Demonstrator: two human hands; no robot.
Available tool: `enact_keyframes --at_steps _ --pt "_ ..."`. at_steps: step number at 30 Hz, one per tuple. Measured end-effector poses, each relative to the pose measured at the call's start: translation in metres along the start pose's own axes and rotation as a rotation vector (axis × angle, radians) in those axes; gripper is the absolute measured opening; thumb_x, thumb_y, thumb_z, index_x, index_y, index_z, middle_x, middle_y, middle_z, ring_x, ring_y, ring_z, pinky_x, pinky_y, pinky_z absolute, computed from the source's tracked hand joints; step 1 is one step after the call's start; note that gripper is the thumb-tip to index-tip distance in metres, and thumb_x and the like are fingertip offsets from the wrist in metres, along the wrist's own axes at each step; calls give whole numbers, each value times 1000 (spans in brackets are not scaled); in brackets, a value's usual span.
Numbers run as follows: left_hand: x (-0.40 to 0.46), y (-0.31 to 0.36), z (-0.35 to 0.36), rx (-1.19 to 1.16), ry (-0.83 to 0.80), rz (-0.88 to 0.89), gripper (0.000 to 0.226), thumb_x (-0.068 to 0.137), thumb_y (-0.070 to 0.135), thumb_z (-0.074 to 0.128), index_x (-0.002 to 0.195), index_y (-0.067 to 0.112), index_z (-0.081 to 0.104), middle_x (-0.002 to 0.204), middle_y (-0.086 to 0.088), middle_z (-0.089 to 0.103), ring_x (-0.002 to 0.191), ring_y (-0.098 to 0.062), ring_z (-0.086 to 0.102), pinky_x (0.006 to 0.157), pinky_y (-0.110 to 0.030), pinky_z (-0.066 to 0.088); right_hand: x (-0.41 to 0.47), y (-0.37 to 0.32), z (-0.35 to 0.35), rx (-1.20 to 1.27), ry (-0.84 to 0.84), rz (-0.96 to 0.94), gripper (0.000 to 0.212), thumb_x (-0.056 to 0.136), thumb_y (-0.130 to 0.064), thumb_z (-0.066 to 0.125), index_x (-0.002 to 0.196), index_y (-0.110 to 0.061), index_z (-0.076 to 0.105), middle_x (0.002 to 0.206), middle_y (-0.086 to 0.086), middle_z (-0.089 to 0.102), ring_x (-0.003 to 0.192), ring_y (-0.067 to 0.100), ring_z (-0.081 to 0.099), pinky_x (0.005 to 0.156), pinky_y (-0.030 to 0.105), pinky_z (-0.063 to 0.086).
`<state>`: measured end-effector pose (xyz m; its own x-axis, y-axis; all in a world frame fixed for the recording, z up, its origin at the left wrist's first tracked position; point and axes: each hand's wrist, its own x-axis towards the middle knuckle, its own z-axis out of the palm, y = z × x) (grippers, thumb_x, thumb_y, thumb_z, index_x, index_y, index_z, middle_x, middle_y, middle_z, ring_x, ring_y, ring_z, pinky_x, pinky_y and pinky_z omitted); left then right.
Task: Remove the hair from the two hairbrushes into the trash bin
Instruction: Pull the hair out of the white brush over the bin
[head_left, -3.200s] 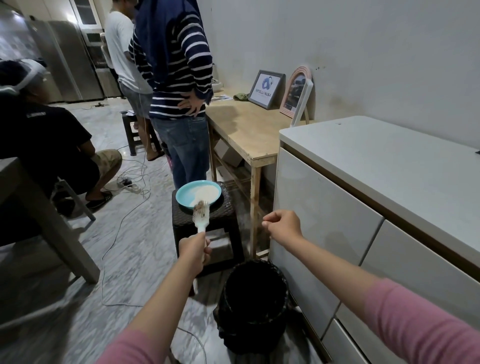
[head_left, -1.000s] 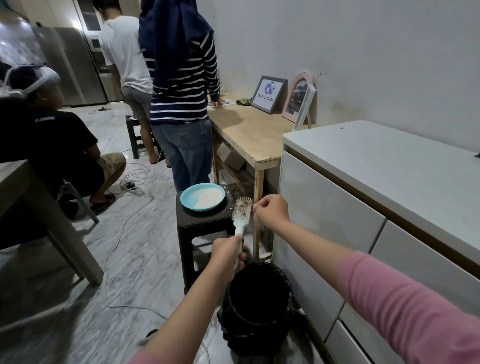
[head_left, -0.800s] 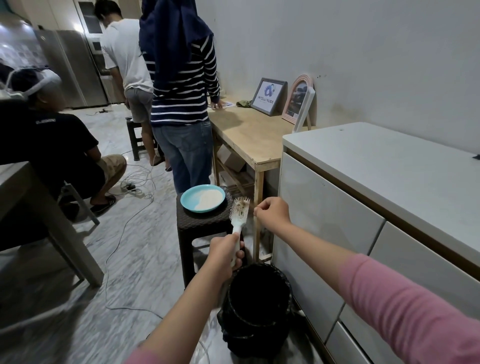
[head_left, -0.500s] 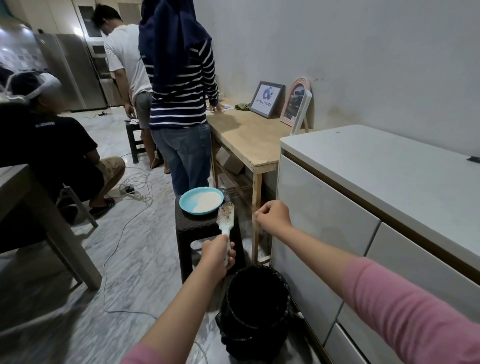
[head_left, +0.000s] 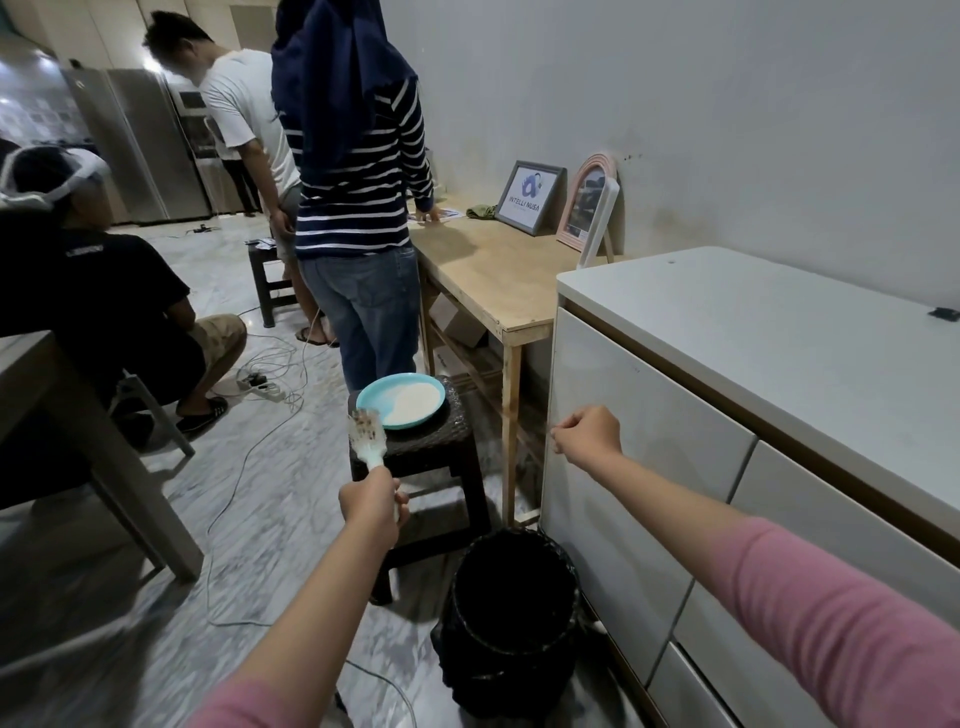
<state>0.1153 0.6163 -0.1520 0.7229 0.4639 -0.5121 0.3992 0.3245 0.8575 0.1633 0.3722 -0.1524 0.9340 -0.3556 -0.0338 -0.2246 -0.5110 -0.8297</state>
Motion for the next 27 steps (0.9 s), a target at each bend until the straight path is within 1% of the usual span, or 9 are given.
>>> enact_keyframes --at_steps 3,6,8,10,13,15,18,21,27 --pt "3 1 -1 22 4 13 15 91 7 47 77 2 52 71 -8 52 49 -15 41 43 -24 32 2 5 1 -33 -53 61 20 86 -5 64 67 -12 64 82 10 67 82 25 67 67 33 59" --pt "2 -1 3 71 -37 20 14 92 10 49 83 2 55 74 -8 55 49 -15 43 44 -25 33 3 8 6 -82 -124 100 14 84 1 59 87 -3 72 98 14 66 93 29 64 79 40 60" --pt "0 -2 7 91 -63 31 14 93 11 49 89 1 57 74 -8 56 49 -16 44 43 -24 33 3 9 10 -80 -163 115 17 83 3 57 94 3 71 101 16 66 95 28 63 83 38 58" --pt "-5 -3 9 112 -90 40 18 95 13 49 83 1 57 72 -8 54 49 -16 44 42 -24 33 1 8 13 -29 -179 122 18 84 3 57 98 0 69 105 14 63 104 28 60 84 32 52" --pt "-15 -3 12 127 -137 54 26 96 13 50 73 4 52 70 -8 53 49 -16 42 45 -25 32 0 4 15 90 -200 130 41 86 3 56 127 0 56 126 16 56 121 31 52 93 31 45" --pt "-18 -4 14 150 -168 61 25 97 14 50 73 5 52 71 -9 53 49 -16 42 46 -25 31 -1 2 16 125 -198 129 49 86 3 54 134 -1 49 133 16 53 124 31 50 97 32 44" --pt "-19 -8 19 199 -214 76 22 96 17 52 77 6 55 74 -7 55 48 -15 42 42 -23 30 0 -1 16 148 -178 106 48 85 4 53 132 -3 52 131 15 54 123 30 51 93 31 44" --pt "-21 -12 25 258 -247 79 23 96 20 53 77 6 57 75 -8 55 47 -15 42 40 -21 30 2 -6 20 157 -185 77 44 84 1 57 127 -5 57 128 14 57 120 28 54 100 34 47" --pt "-34 -22 34 348 -332 107 19 96 18 52 85 4 57 74 -8 54 45 -15 41 39 -18 26 -1 -28 33 141 -173 -74 43 86 -20 68 126 -10 59 123 9 62 114 23 58 98 35 49"
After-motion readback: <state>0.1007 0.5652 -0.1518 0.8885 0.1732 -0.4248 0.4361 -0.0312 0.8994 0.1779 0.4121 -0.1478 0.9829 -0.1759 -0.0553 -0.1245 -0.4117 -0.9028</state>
